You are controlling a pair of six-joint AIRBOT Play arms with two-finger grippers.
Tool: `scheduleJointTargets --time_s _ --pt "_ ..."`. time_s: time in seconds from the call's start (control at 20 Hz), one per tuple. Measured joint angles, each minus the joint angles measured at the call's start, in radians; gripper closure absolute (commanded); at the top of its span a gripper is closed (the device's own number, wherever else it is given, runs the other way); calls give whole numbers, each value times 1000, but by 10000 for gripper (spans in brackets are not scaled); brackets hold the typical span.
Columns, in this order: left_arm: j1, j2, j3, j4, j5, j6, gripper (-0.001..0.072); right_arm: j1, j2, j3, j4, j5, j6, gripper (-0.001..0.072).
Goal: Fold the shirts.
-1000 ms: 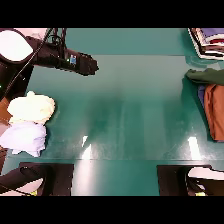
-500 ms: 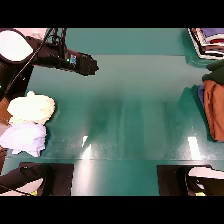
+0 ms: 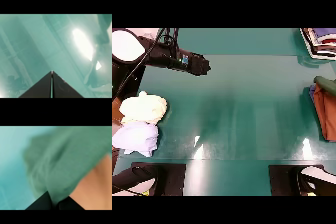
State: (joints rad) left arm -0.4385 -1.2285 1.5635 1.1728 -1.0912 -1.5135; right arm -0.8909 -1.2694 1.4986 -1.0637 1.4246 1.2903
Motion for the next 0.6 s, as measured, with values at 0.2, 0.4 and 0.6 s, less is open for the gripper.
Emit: scheduleJointTargets --time_s 0.2,0.4,0.6 --pt "0 0 0 0 0 8 681 -81 65 -138 -130 5 6 314" --pt "0 0 0 0 0 18 681 -119 88 -196 -133 -5 11 313" --pt "0 0 0 0 5 20 681 -31 93 -176 32 -22 13 314"
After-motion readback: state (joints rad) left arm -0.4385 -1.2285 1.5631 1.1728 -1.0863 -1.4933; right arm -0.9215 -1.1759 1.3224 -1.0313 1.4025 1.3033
